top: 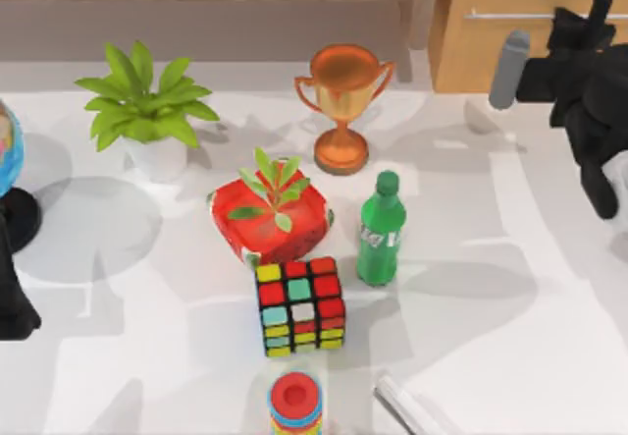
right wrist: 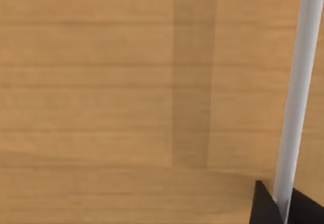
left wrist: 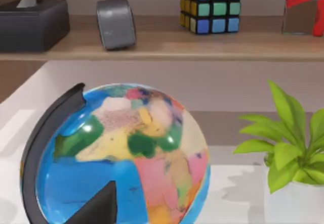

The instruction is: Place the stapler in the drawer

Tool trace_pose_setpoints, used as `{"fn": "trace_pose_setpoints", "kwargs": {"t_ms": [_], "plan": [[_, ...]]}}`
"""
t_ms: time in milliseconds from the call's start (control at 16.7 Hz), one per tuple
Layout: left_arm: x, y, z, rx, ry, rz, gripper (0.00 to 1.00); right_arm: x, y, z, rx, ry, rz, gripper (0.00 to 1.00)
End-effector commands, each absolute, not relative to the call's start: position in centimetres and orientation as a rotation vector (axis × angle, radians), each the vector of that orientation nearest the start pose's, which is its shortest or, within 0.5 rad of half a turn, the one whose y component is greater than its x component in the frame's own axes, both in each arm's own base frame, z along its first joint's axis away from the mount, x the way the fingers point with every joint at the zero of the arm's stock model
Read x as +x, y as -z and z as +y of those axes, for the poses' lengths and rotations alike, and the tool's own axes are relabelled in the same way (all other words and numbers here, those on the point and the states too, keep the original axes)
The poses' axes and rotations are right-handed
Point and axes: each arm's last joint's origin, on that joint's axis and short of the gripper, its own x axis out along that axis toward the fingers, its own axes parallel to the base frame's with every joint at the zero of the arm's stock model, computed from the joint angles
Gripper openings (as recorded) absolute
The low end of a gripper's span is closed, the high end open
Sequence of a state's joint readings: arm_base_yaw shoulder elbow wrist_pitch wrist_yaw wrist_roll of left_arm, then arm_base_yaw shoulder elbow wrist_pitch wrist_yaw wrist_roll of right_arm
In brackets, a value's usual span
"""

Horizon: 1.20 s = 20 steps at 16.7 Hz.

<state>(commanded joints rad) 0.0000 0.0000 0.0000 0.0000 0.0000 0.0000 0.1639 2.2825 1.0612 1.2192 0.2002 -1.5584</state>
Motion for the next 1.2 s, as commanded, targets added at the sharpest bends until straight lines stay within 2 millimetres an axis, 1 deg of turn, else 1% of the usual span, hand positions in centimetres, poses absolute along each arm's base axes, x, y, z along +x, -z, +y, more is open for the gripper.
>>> {"fn": "trace_pose_setpoints", "kwargs": {"t_ms": [180,300,540,660,780,1020,1080,1200], "plan": [[10.6,-16.0,-0.1,0.000,0.000,0.000,1.00,43.0,-8.8,7.0,-1.568,0.002,0.010,0.00],[10.6,-16.0,-0.1,0.000,0.000,0.000,1.00,42.2,-8.8,7.0,-1.565,0.004,0.011,0.00],[10.6,-16.0,-0.1,0.000,0.000,0.000,1.00,38.6,-8.6,7.0,-1.571,-0.003,0.022,0.00],[10.6,-16.0,-0.1,0.000,0.000,0.000,1.00,37.2,-8.7,7.0,-1.570,-0.001,0.016,0.00],[10.6,-16.0,-0.1,0.000,0.000,0.000,1.00,36.7,-8.8,7.1,-1.569,0.002,0.010,0.00],[10.6,-16.0,-0.1,0.000,0.000,0.000,1.00,36.7,-8.7,6.9,-1.569,0.003,0.015,0.00],[10.6,-16.0,-0.1,0.000,0.000,0.000,1.00,36.4,-8.7,7.0,-1.568,0.004,0.014,0.00],[10.6,-16.0,-0.1,0.000,0.000,0.000,1.00,35.1,-8.6,7.0,-1.568,0.004,0.020,0.00]]}}
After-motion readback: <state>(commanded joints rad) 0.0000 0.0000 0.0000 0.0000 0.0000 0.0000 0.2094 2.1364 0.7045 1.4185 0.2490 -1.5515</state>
